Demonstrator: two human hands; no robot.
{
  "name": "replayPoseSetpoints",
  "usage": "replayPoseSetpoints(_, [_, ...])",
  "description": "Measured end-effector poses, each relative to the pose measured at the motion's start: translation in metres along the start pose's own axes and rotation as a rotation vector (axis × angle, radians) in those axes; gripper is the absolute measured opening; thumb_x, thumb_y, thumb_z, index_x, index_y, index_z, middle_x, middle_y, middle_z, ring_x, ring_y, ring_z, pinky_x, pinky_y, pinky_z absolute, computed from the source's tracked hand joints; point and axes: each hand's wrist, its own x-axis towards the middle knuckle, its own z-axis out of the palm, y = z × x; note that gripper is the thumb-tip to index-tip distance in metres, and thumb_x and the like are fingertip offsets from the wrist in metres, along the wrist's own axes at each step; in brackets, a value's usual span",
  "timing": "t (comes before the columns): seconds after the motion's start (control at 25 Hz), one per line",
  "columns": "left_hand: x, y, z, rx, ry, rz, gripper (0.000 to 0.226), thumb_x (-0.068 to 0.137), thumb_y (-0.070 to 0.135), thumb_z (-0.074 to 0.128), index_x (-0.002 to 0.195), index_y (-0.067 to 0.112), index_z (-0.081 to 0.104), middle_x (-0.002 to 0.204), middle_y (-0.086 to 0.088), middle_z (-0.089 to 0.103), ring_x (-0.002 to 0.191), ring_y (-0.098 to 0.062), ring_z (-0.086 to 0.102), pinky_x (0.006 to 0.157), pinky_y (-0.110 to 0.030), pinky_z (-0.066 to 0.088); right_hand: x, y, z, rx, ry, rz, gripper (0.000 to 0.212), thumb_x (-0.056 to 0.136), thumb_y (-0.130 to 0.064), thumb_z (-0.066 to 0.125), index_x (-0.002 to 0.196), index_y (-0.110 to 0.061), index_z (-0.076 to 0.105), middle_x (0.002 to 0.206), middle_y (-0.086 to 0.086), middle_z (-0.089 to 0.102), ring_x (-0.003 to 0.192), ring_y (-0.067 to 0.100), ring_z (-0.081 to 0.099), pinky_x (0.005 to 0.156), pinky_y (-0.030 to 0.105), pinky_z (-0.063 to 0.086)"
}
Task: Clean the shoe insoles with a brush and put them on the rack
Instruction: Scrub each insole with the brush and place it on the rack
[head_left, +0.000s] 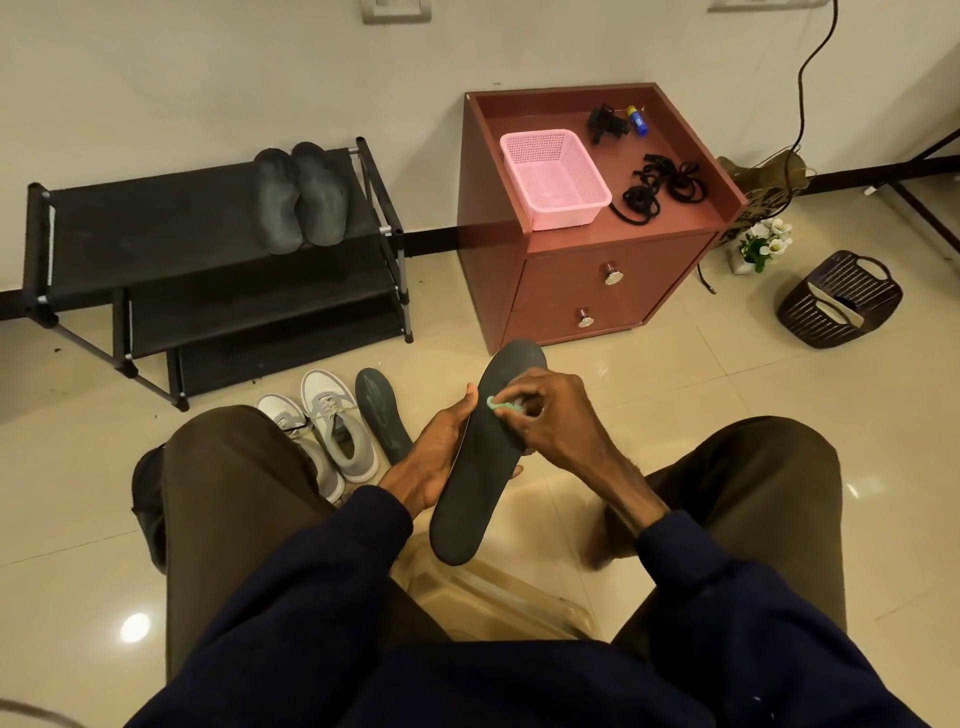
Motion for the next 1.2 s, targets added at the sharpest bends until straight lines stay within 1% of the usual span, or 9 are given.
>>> replayPoseSetpoints(0.12, [0.000,-0.001,0.000,-0.002,0.019,0.017,0.060,0.102,0.059,0.044,0.133,0.012,0.064,0.130,-0.020,0.068,0.109,-0.037,0.069,0.104,-0.059,0.048,0.000,-0.010,-0.002,0.005,-0.226,0.032,0.011,0.084,-0.018,0.084,0.094,-0.015,0.083,0.089,-0.003,0.072,0.077,0.011,0.068,0.066,0.022,0.060])
replayPoseSetpoints(0.36, [-0.001,0.000,0.000,-0.001,-0.046,-0.028,0.065,0.103,0.061,0.036,0.134,0.009,0.061,0.133,-0.023,0.065,0.117,-0.039,0.064,0.112,-0.057,0.040,0.009,0.013,-0.012,-0.172,0.345,0.007,0.012,0.086,-0.013,0.081,0.097,-0.010,0.080,0.095,0.004,0.073,0.080,0.011,0.065,0.074,0.029,0.061])
replayPoseSetpoints(0.56, [-0.001,-0.002,0.001,0.004,0.020,0.003,0.059,0.102,0.059,0.044,0.133,0.013,0.063,0.128,-0.020,0.069,0.110,-0.038,0.069,0.103,-0.060,0.048,-0.001,-0.015,-0.002,-0.012,-0.240,0.048,0.011,0.085,-0.017,0.083,0.096,-0.013,0.082,0.090,-0.004,0.072,0.075,0.007,0.066,0.067,0.016,0.057])
replayPoseSetpoints(0.6, [-0.001,-0.002,0.001,0.001,0.017,0.013,0.059,0.102,0.059,0.043,0.134,0.012,0.062,0.128,-0.020,0.068,0.110,-0.038,0.069,0.103,-0.059,0.049,0.001,-0.014,-0.005,-0.005,-0.240,0.060,0.010,0.084,-0.017,0.083,0.093,-0.012,0.082,0.087,-0.004,0.072,0.071,0.007,0.066,0.064,0.015,0.056])
replayPoseSetpoints(0.72, [-0.001,0.000,-0.003,-0.001,-0.048,0.003,0.067,0.103,0.060,0.035,0.142,0.009,0.054,0.136,-0.022,0.063,0.120,-0.039,0.063,0.109,-0.056,0.044,0.010,0.006,-0.023,-0.107,0.137,0.070,0.010,0.084,-0.015,0.083,0.092,-0.010,0.081,0.089,0.002,0.074,0.068,0.002,0.062,0.063,0.013,0.055])
replayPoseSetpoints(0.84, [-0.001,0.001,-0.003,-0.009,-0.082,-0.012,0.069,0.104,0.061,0.033,0.143,0.007,0.052,0.140,-0.022,0.060,0.123,-0.039,0.060,0.109,-0.054,0.042,0.010,0.022,-0.021,-0.164,0.372,0.049,0.011,0.086,-0.011,0.081,0.097,-0.011,0.079,0.095,0.002,0.072,0.076,0.005,0.062,0.071,0.025,0.060])
replayPoseSetpoints(0.92, [-0.001,0.001,-0.002,-0.042,-0.044,0.002,0.068,0.102,0.060,0.038,0.142,0.007,0.053,0.136,-0.023,0.063,0.118,-0.040,0.064,0.104,-0.055,0.047,0.006,0.017,-0.014,-0.085,0.250,0.010,0.011,0.086,-0.013,0.081,0.097,-0.011,0.080,0.095,0.001,0.072,0.079,0.008,0.064,0.072,0.026,0.060])
replayPoseSetpoints(1.08, [0.001,0.001,-0.003,-0.043,0.025,0.058,0.068,0.100,0.061,0.043,0.142,0.009,0.055,0.133,-0.022,0.065,0.109,-0.039,0.068,0.093,-0.056,0.057,0.002,-0.002,-0.015,-0.003,-0.238,0.037,0.008,0.083,-0.016,0.084,0.091,-0.013,0.083,0.086,-0.003,0.073,0.074,0.010,0.067,0.064,0.019,0.057])
replayPoseSetpoints(1.2, [0.001,0.001,-0.004,-0.043,-0.016,0.056,0.071,0.102,0.062,0.039,0.146,0.008,0.050,0.138,-0.023,0.061,0.118,-0.040,0.063,0.101,-0.055,0.052,0.009,0.007,-0.022,-0.083,-0.019,0.014,0.008,0.083,-0.014,0.084,0.090,-0.012,0.083,0.085,-0.002,0.072,0.070,0.009,0.065,0.064,0.024,0.058])
